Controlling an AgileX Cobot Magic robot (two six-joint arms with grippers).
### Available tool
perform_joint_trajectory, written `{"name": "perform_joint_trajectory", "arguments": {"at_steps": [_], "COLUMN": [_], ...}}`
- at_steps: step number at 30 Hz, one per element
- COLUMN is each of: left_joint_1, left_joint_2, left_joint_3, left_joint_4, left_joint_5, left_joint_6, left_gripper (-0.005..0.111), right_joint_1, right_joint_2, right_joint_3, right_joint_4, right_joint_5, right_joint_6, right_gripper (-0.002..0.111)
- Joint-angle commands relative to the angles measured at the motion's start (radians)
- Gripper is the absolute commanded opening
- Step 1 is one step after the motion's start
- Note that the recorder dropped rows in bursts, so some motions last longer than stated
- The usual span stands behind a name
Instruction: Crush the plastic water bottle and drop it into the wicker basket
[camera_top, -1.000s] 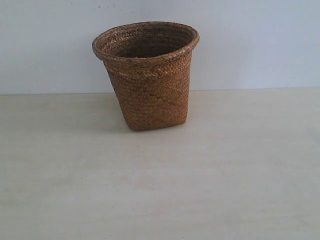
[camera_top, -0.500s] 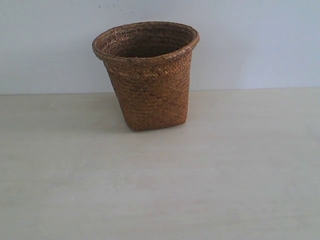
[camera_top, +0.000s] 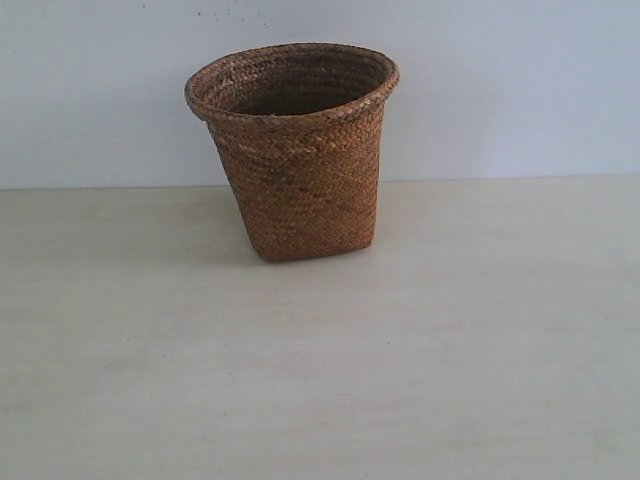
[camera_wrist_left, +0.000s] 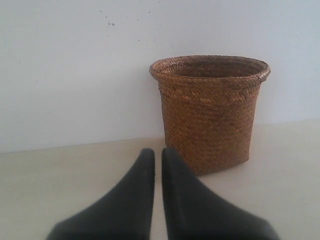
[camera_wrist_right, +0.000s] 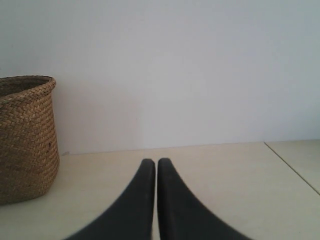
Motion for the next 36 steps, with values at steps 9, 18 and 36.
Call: {"name": "perform_joint_trajectory", "arguments": {"at_steps": [9,18,36], "left_joint_1": [0.065,0.165,0.228], "left_joint_2": [-0.039,-0.146,-0.192], "left_joint_3": [0.060,0.116,0.146], "left_joint_4": [-0.102,-0.129,-0.203], "left_joint_5": [-0.009,0.029,0.141], "left_joint_6": [0.126,0.126,0.180], "left_gripper": [0.004,0.004,0.004], "right_joint_1": [-0.002,-0.002,-0.002], "right_joint_2": [-0.005,-0.005,-0.005], "right_joint_3": [0.006,0.006,0.006], "right_joint_4": [0.001,0.001,0.001], "right_joint_5": [-0.003,-0.003,-0.003], "right_joint_6": [0.000,0.000,0.000], "right_gripper": [0.000,0.000,0.000]}}
